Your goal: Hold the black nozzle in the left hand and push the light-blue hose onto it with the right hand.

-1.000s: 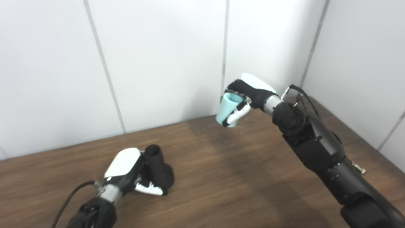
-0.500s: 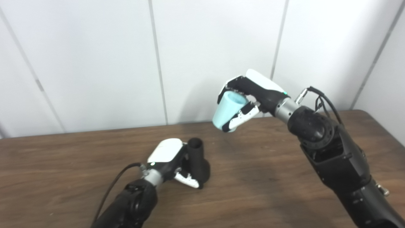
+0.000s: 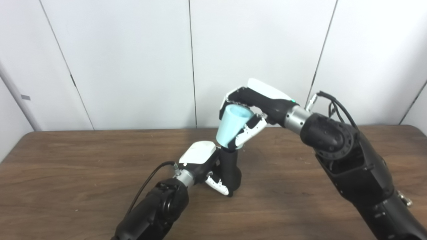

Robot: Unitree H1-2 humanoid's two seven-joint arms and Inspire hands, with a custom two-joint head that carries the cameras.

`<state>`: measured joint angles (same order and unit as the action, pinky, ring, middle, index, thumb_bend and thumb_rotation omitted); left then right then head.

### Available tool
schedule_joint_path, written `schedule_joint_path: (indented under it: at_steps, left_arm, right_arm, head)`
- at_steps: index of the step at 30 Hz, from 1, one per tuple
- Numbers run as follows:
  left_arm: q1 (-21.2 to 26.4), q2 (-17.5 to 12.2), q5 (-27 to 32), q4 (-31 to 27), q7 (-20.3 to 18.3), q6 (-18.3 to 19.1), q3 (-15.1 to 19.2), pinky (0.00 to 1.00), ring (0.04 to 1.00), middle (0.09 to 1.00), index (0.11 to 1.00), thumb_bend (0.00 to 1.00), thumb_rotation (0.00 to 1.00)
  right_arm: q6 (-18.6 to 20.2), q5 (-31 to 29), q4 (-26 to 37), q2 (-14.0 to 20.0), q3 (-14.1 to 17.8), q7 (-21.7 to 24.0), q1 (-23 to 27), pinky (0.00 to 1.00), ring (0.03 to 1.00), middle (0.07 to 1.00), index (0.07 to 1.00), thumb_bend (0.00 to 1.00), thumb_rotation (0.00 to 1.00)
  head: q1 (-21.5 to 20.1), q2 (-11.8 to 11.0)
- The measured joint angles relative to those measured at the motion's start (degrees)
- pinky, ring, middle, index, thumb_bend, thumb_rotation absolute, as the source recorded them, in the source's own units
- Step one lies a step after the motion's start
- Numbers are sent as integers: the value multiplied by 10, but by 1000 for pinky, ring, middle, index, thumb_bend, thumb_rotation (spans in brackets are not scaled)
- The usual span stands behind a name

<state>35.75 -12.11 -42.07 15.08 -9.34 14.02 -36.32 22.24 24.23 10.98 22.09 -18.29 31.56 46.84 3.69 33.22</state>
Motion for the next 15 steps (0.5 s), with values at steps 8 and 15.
schedule_joint_path:
  at_steps: [8, 15]
  left_arm:
    - [1, 3, -5, -6, -6, 14, -3, 387, 433, 429, 485, 528, 0]
    - [1, 3, -7, -11, -8, 24, -6, 391, 441, 431, 486, 528, 0]
  right_arm:
    - [-4, 12, -24, 3, -27, 25, 11, 362, 449, 490, 473, 520, 0]
    - [-27, 21, -41, 5, -30, 28, 11, 361, 445, 491, 475, 520, 0]
  head:
    - [1, 5]
    - [-1, 9]
